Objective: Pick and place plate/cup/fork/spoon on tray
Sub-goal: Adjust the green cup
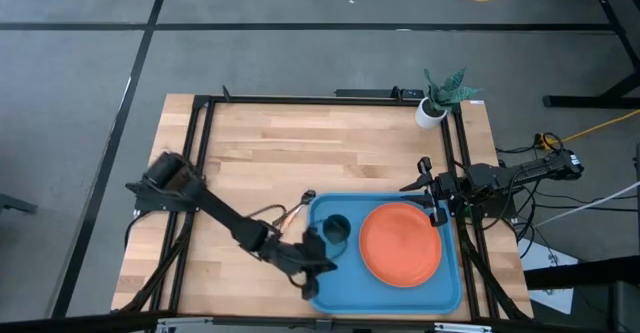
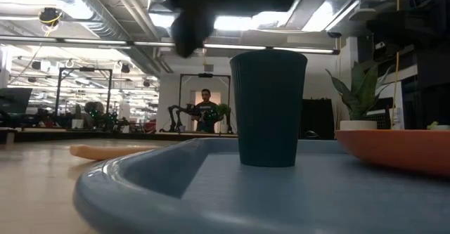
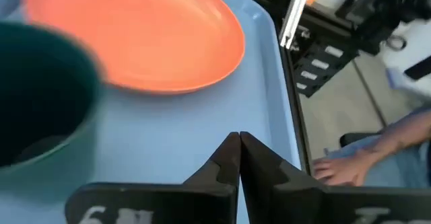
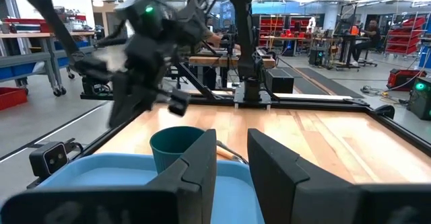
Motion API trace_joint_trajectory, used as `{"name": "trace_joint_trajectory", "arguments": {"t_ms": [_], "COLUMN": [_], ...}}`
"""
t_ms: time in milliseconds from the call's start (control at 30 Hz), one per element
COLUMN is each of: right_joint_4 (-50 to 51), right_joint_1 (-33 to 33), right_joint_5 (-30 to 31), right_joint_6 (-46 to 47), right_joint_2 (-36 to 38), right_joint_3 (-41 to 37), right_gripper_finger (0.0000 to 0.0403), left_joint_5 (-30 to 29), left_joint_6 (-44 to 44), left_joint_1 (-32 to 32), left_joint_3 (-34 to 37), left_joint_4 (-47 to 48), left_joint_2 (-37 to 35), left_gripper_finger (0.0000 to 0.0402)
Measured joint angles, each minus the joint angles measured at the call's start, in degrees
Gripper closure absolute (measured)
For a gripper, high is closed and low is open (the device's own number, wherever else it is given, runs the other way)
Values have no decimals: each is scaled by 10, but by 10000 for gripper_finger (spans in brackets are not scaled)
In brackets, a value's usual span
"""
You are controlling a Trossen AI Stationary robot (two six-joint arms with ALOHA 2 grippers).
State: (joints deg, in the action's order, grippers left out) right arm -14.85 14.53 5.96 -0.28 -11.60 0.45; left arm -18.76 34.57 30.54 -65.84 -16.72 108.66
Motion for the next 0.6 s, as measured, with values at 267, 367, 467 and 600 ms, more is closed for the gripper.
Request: {"name": "trace_joint_trajectory", "arguments": {"t_ms": [267,367,467,600], "right_joint_4": [0,0,0,1], "right_joint_1": [0,0,0,0], "right_joint_5": [0,0,0,0], "right_joint_6": [0,0,0,0], "right_joint_2": [0,0,0,0], "right_joint_3": [0,0,0,0], "right_gripper_finger": [313,313,313,313], "left_joint_5": [-26,-44,-49,-73], "left_joint_6": [-49,-34,-7,-2], "left_joint_1": [0,0,0,3], "left_joint_3": [-116,-135,-140,-139], "left_joint_4": [39,67,75,76], "left_joint_2": [92,113,128,133], "left_gripper_finger": [401,401,401,401]}}
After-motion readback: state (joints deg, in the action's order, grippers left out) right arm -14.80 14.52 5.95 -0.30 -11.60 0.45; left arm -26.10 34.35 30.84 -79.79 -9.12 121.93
